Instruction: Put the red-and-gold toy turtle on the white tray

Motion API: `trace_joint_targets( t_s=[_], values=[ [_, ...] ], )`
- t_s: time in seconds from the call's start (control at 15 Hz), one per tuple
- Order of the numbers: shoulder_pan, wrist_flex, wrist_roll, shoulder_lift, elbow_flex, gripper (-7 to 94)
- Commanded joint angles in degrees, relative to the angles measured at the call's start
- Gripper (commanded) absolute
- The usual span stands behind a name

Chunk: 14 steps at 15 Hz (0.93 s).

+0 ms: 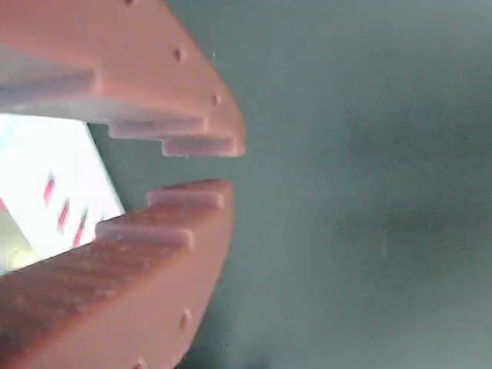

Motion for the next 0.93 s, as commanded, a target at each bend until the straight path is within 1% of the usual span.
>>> trace_joint_targets(
  t_s=[0.0,0.27,0.87],
  values=[
    [-0.88,4.13,0.44,2.02,0.18,0],
    [0.35,3.08,2.02,2.20,3.43,0],
    [-0.18,3.08,1.23,2.20,3.43,0]
  ],
)
